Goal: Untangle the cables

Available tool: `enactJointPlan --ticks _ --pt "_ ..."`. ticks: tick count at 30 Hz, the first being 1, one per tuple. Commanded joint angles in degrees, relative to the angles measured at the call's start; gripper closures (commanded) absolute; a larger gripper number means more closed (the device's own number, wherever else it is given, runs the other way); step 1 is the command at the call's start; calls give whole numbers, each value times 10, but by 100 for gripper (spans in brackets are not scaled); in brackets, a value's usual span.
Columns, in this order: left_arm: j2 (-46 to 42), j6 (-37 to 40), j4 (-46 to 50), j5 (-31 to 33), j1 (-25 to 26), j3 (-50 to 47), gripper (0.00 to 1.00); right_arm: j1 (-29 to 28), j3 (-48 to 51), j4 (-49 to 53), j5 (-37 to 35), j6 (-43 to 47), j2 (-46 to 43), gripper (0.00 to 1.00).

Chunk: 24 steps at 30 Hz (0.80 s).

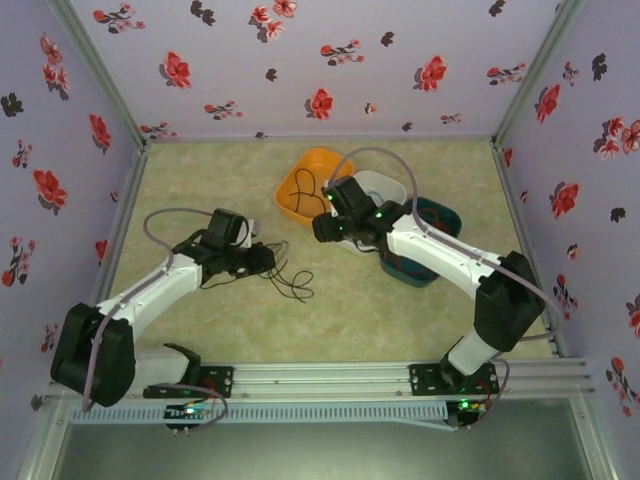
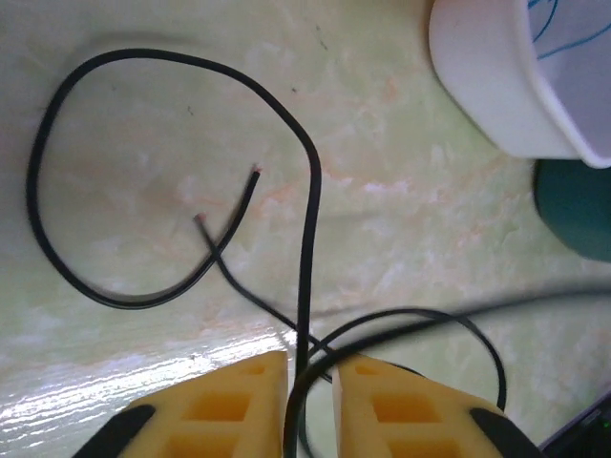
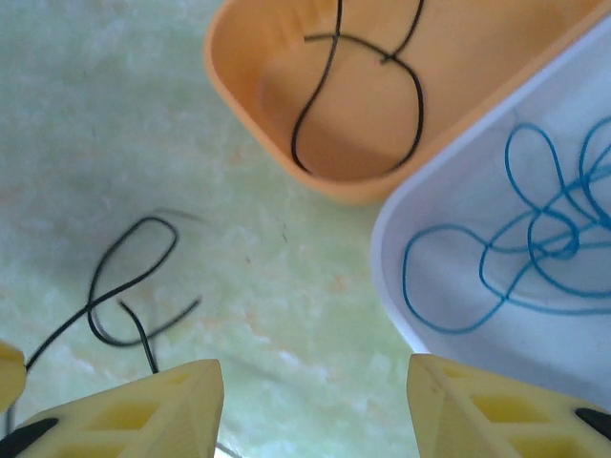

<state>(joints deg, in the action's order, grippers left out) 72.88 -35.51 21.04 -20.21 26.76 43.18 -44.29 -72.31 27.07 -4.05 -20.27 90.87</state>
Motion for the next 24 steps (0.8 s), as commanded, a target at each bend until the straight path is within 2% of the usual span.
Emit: enactJointPlan --ticks 1,3,6,14,21,24 --pt "3 8 -14 -15 6 24 71 -5 27 19 -24 -25 -25 46" --pt "-2 6 -19 -14 5 27 63 -10 38 20 -18 -29 -31 46" --pt "-10 3 -19 -1 5 29 59 -17 46 23 -10 -31 -32 47" --pt "0 13 24 89 -2 31 39 -42 57 47 -8 -38 -21 47" --pt "70 30 32 173 -12 37 37 -69 69 61 -17 -36 -3 47" --pt "111 41 31 178 -17 50 39 -84 73 66 -18 -21 1 47"
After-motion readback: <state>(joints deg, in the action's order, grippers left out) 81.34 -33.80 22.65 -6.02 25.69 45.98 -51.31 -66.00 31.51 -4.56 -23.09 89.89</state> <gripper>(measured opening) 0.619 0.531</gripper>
